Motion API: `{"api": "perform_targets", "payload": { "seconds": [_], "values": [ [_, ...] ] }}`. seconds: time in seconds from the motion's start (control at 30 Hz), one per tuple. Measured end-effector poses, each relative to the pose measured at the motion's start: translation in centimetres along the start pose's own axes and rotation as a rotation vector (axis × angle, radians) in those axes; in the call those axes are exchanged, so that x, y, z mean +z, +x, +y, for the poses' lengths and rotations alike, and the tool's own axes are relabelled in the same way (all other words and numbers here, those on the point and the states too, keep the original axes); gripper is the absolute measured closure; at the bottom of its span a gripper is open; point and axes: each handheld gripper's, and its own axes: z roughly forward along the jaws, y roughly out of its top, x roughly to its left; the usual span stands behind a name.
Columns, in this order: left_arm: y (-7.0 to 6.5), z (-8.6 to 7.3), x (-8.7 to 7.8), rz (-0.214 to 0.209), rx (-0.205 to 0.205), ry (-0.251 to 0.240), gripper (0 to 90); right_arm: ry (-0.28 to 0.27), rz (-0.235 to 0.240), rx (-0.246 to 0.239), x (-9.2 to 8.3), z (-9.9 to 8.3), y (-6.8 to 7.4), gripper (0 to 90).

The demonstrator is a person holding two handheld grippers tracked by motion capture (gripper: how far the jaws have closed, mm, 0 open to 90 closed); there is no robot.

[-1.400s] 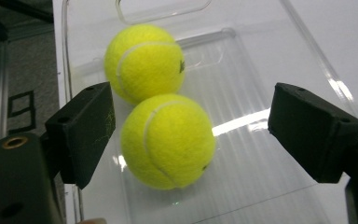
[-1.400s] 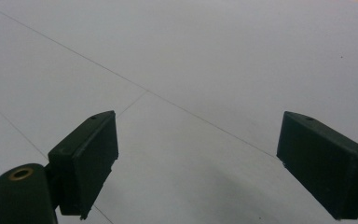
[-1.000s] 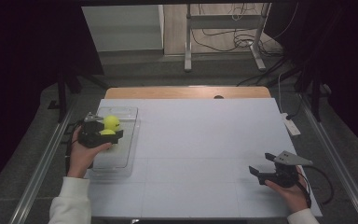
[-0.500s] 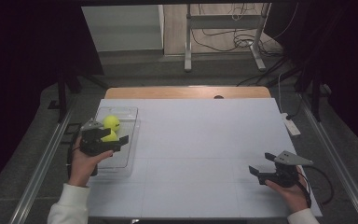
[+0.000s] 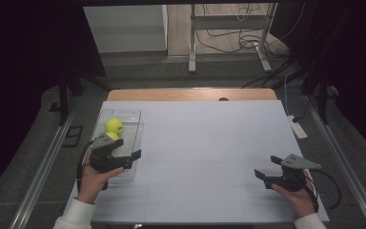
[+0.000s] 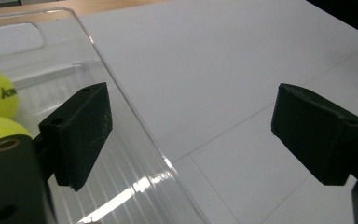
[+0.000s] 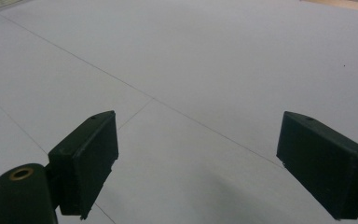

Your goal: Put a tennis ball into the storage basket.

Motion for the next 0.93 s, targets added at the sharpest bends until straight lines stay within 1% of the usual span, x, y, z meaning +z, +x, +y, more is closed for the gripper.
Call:
{"api": "perform_targets", "payload": {
  "seconds": [0.07,0.17,0.23,0.3,0.43,0.63,0.87,0.93],
  "values": [
    [-0.53,-0.51,0.19,-0.003,0.016,0.001,13.4,-0.001,0.001,0.001,-0.03,0.01,0.0,12.8],
    [-0.86,-0.98,0.31,-0.016,0.023,-0.003,13.4,-0.002,0.003,0.004,-0.1,0.01,-0.01,12.8],
    [-0.93,-1.11,0.39,-0.015,0.026,-0.002,13.4,-0.002,0.003,0.004,-0.1,0.01,-0.01,12.9],
    [-0.94,-1.14,0.6,-0.016,0.02,-0.005,13.5,-0.003,0.008,0.004,-0.09,0.02,0.01,12.9],
    [-0.98,-1.12,0.73,-0.023,0.032,-0.007,13.5,-0.005,0.012,0.004,-0.11,0.06,0.1,12.9],
    [-0.84,-1.11,0.87,-0.025,0.034,-0.006,13.5,-0.005,0.013,0.005,-0.09,0.02,0.08,12.9],
    [-0.58,-0.96,1.04,-0.025,0.025,-0.008,13.5,-0.011,0.015,0.017,-0.23,-0.04,-0.03,12.9],
    [-0.56,-0.91,0.97,-0.025,0.019,-0.014,13.5,-0.02,0.024,0.025,-0.25,-0.04,-0.13,12.9]
  ]
}}
